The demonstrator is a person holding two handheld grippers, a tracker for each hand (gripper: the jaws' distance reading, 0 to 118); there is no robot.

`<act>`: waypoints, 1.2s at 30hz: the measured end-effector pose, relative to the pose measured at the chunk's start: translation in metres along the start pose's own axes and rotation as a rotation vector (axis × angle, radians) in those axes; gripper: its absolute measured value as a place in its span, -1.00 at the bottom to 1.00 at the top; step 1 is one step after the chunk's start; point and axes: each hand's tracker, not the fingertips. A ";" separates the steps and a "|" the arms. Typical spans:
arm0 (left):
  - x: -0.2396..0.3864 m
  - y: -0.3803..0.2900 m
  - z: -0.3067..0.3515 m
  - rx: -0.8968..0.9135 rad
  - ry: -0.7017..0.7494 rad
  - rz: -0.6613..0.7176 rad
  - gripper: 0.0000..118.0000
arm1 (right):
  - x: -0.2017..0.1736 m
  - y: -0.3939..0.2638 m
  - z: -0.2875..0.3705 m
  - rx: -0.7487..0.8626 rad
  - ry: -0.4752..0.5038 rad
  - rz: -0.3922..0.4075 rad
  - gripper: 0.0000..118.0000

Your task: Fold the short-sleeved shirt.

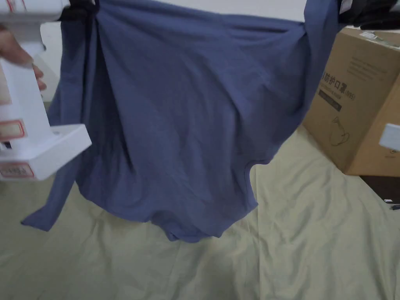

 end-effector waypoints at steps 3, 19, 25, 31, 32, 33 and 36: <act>0.005 0.022 -0.012 0.001 0.033 -0.084 -0.99 | -0.005 0.023 -0.011 0.029 -0.021 0.018 -0.99; 0.014 0.114 -0.172 -0.007 0.227 -0.321 -0.99 | -0.030 0.140 -0.152 0.109 -0.245 0.141 -0.99; 0.023 0.135 -0.235 0.059 0.258 -0.391 -0.99 | -0.024 0.175 -0.200 0.210 -0.320 0.140 -0.99; 0.026 0.138 -0.283 0.122 0.259 -0.413 -0.99 | -0.015 0.192 -0.227 0.313 -0.374 0.156 -0.99; 0.025 0.134 -0.288 0.141 0.249 -0.406 -0.99 | -0.013 0.191 -0.229 0.326 -0.377 0.156 -0.99; 0.024 0.130 -0.293 0.149 0.247 -0.400 -0.99 | -0.010 0.189 -0.231 0.334 -0.379 0.158 -0.99; 0.016 0.110 -0.302 0.138 0.225 -0.365 -0.99 | -0.002 0.171 -0.231 0.340 -0.367 0.179 -0.99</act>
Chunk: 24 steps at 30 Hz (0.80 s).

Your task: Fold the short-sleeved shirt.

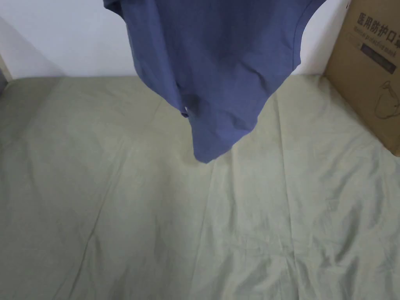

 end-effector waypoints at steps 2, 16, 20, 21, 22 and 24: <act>0.001 -0.022 -0.002 -0.057 -0.041 0.021 -0.99 | 0.003 -0.018 0.004 -0.027 0.012 0.016 -0.99; 0.010 -0.279 0.173 -0.485 -0.303 0.082 -0.99 | 0.057 -0.263 0.178 -0.463 0.214 0.014 -0.99; 0.027 -0.352 0.256 -0.599 -0.343 0.064 -0.99 | 0.079 -0.345 0.256 -0.602 0.186 -0.031 -0.99; 0.032 -0.370 0.275 -0.630 -0.361 0.071 -0.99 | 0.085 -0.365 0.274 -0.647 0.171 -0.037 -0.99; 0.038 -0.386 0.292 -0.674 -0.370 0.064 -0.99 | 0.088 -0.384 0.292 -0.695 0.159 -0.053 -0.99; 0.048 -0.417 0.323 -0.743 -0.381 0.076 -0.99 | 0.097 -0.421 0.320 -0.790 0.138 -0.085 -0.99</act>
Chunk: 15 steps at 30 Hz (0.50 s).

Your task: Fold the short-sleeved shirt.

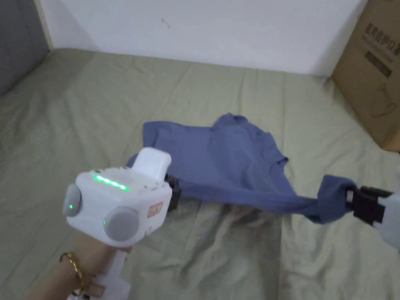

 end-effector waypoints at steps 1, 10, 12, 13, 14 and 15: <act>0.007 -0.020 -0.001 -0.043 -0.009 -0.003 -0.99 | 0.005 -0.021 -0.002 -0.042 -0.007 -0.013 -0.99; 0.023 -0.121 0.003 -0.288 -0.016 0.084 -0.99 | 0.022 -0.119 -0.005 -0.286 -0.011 0.060 -0.99; 0.017 -0.126 0.007 -0.294 0.008 0.133 -0.82 | 0.022 -0.119 -0.008 -0.292 -0.020 0.046 -0.98; 0.011 -0.125 0.012 -0.267 0.002 0.187 -0.47 | 0.022 -0.116 -0.009 -0.290 -0.031 0.041 -0.89; 0.004 -0.122 0.017 -0.245 -0.004 0.234 0.13 | 0.022 -0.112 -0.008 -0.287 -0.045 0.041 -0.60; -0.004 -0.115 0.022 -0.212 -0.008 0.301 0.49 | 0.022 -0.104 -0.007 -0.283 -0.059 0.045 -0.26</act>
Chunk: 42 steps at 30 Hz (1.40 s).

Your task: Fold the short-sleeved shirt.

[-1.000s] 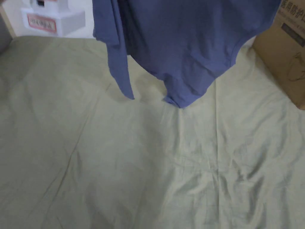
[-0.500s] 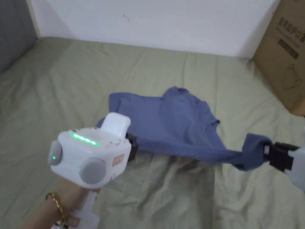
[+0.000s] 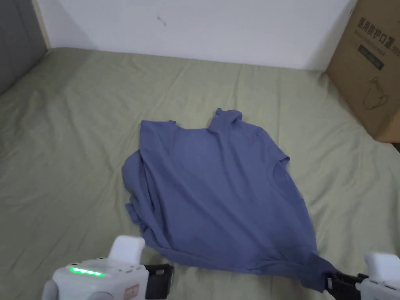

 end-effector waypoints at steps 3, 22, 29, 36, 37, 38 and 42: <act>-0.019 0.028 0.028 0.168 0.007 0.142 0.67 | 0.003 0.022 0.018 0.068 -0.038 0.030 0.63; 0.045 0.099 0.106 0.800 0.358 -0.147 0.53 | -0.080 0.102 0.111 0.813 -0.057 -0.019 0.29; 0.042 0.098 0.104 0.747 0.301 -0.125 -1.00 | -0.090 0.102 0.108 0.810 -0.029 -0.049 -1.00; 0.026 0.130 0.103 0.678 0.295 -0.086 -1.00 | -0.088 0.108 0.103 0.787 -0.030 -0.048 -1.00; 0.022 0.139 0.102 0.665 0.291 -0.079 -1.00 | -0.088 0.109 0.102 0.782 -0.031 -0.044 -1.00; 0.018 0.153 0.099 0.639 0.292 -0.062 -1.00 | -0.088 0.111 0.100 0.777 -0.034 -0.040 -1.00; -0.011 0.212 0.071 0.467 0.272 0.017 -0.47 | -0.084 0.122 0.091 0.749 -0.034 -0.037 -1.00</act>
